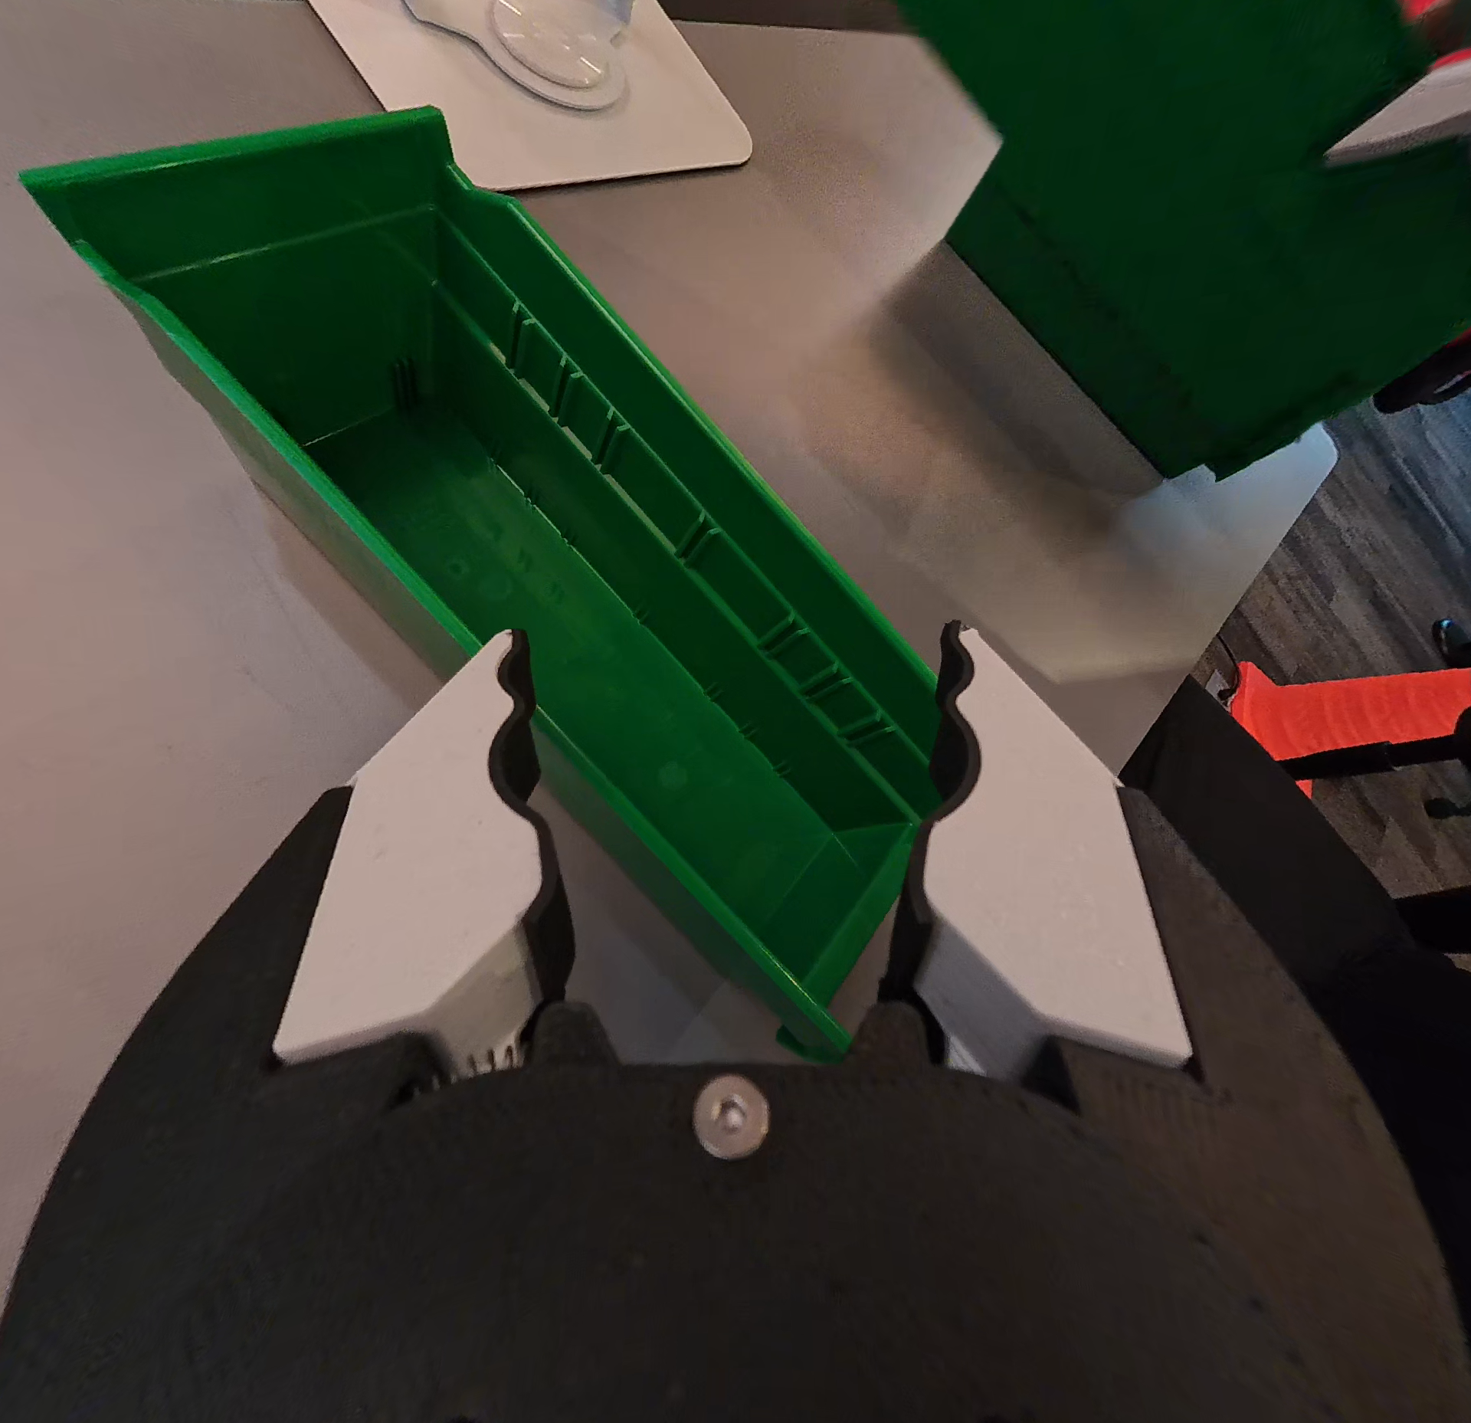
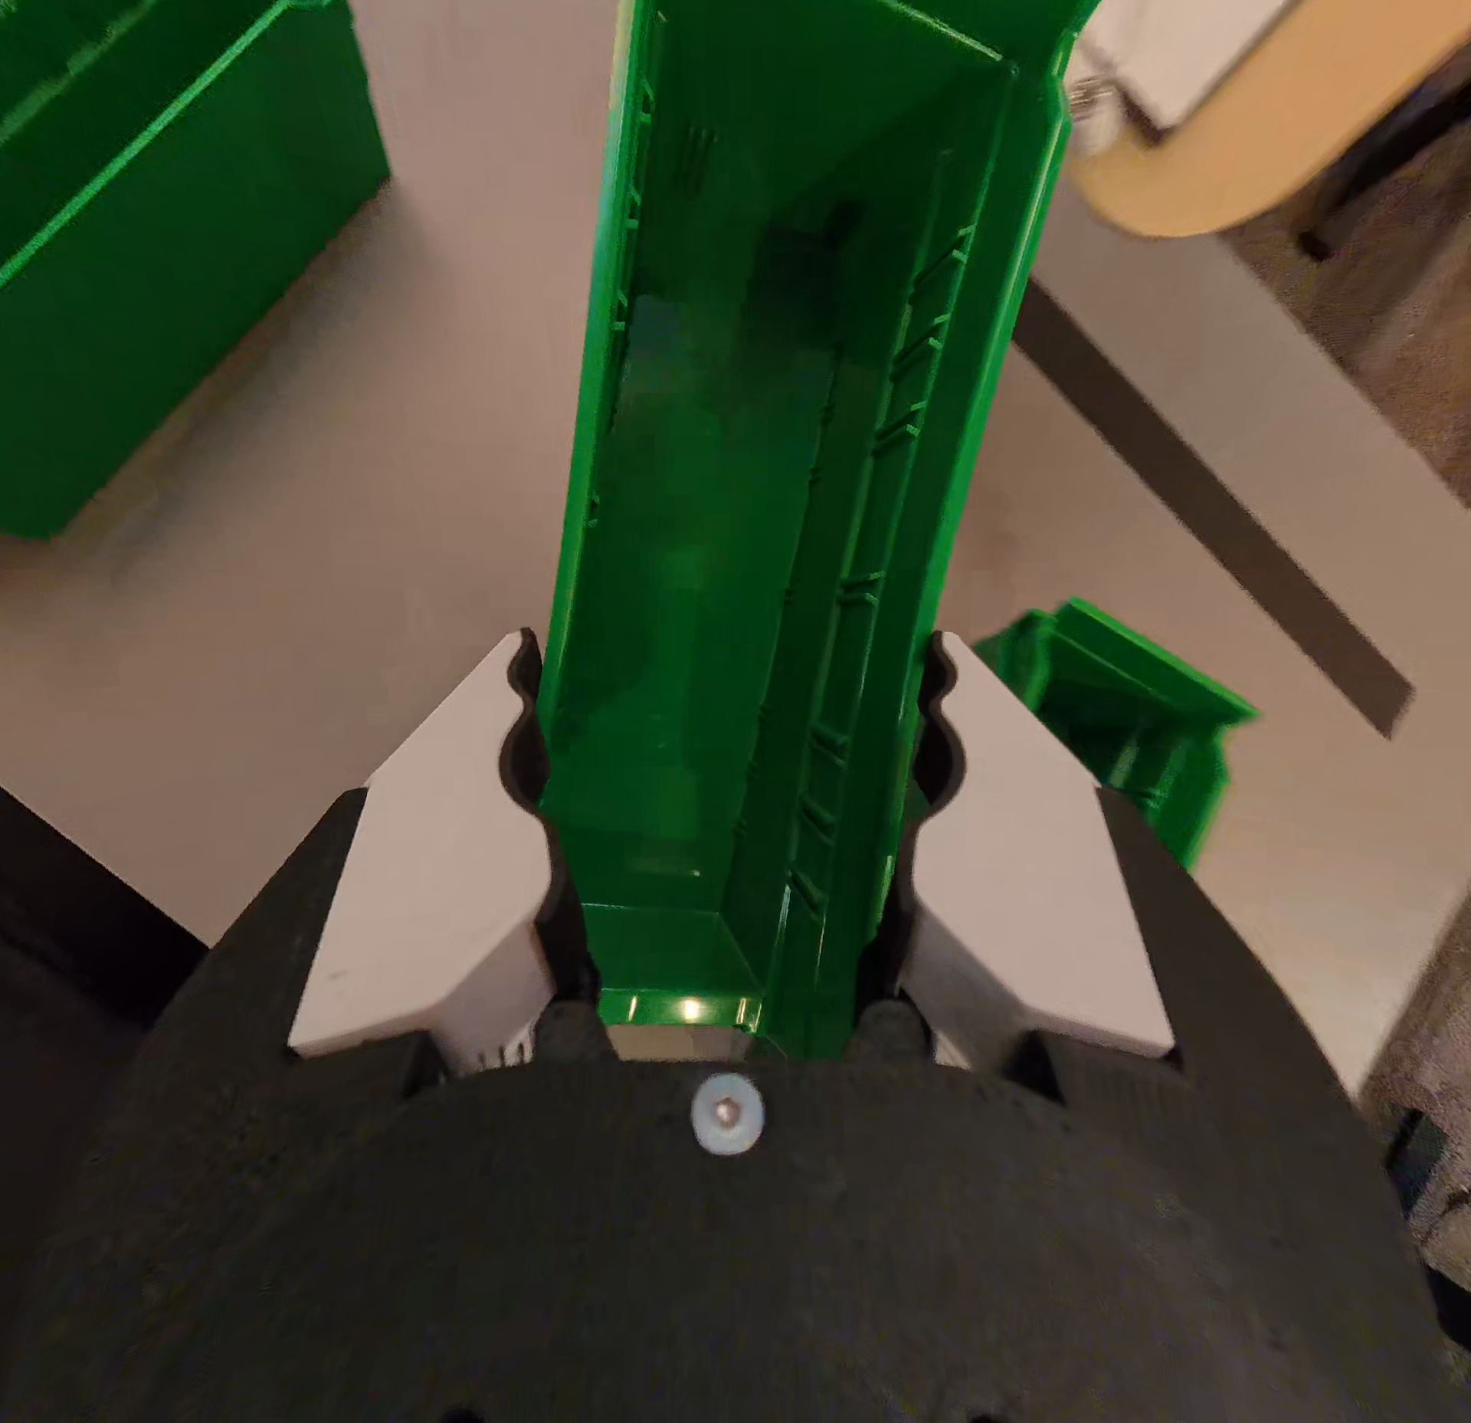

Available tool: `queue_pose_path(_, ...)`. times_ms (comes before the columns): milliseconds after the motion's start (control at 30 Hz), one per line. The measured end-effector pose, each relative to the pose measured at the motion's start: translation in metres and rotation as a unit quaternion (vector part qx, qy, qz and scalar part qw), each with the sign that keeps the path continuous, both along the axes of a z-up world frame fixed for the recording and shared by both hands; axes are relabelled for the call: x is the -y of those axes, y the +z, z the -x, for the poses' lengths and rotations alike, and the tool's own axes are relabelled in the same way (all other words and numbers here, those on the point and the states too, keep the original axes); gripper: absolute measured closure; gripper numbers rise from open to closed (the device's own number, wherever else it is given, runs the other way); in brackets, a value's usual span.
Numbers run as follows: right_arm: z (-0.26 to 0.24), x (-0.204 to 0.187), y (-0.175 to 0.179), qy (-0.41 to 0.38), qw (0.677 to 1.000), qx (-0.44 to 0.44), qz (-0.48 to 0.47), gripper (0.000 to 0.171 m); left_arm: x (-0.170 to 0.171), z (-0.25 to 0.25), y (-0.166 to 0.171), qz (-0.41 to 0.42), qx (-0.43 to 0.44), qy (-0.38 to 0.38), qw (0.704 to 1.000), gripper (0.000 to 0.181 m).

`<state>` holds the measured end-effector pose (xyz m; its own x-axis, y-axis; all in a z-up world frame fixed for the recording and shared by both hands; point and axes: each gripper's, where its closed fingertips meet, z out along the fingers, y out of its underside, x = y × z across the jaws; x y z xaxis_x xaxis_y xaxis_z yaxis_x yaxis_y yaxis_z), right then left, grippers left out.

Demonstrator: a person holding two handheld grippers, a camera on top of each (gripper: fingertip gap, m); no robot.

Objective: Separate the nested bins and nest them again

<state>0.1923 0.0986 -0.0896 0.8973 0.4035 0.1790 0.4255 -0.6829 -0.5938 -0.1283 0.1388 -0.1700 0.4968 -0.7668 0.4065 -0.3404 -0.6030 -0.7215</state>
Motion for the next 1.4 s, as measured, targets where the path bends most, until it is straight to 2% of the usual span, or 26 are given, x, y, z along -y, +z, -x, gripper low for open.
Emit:
queue_pose_path(100,-0.041,0.017,0.034,-0.030,0.999,0.021,-0.022,0.077,0.000,-0.001,0.000,0.001,0.002,0.001,1.000,0.081)
queue_pose_path(200,-0.089,0.039,0.051,-0.069,0.995,0.064,-0.023,0.076,0.000,-0.002,0.000,0.001,0.001,0.001,1.000,0.081)
queue_pose_path(300,-0.128,0.059,0.049,-0.097,0.991,0.091,-0.009,0.076,0.002,-0.004,-0.002,0.001,-0.005,-0.003,1.000,0.080)
queue_pose_path(467,-0.169,0.083,0.022,-0.130,0.986,0.101,0.022,0.077,0.005,-0.009,-0.006,0.003,-0.014,-0.007,1.000,0.079)
queue_pose_path(633,-0.177,0.091,-0.015,-0.138,0.984,0.096,0.058,0.075,0.007,-0.011,-0.009,0.004,-0.019,-0.010,1.000,0.079)
queue_pose_path(767,-0.177,0.084,-0.024,-0.137,0.983,0.111,0.049,0.074,0.007,-0.011,-0.009,0.005,-0.017,-0.009,1.000,0.080)
queue_pose_path(1000,-0.178,0.076,-0.038,-0.132,0.987,0.085,0.036,0.073,0.006,-0.011,-0.009,0.005,-0.015,-0.009,1.000,0.081)
queue_pose_path(1133,-0.180,0.080,-0.059,-0.139,0.987,0.056,0.058,0.061,0.006,-0.011,-0.009,0.005,-0.015,-0.009,1.000,0.081)
queue_pose_path(1267,-0.184,0.082,-0.053,-0.144,0.985,0.082,0.056,0.054,0.007,-0.010,-0.010,0.007,-0.017,-0.009,1.000,0.081)
queue_pose_path(1400,-0.179,0.078,-0.020,-0.153,0.982,0.110,0.012,0.052,0.016,-0.012,-0.015,0.044,-0.021,-0.020,0.999,0.082)
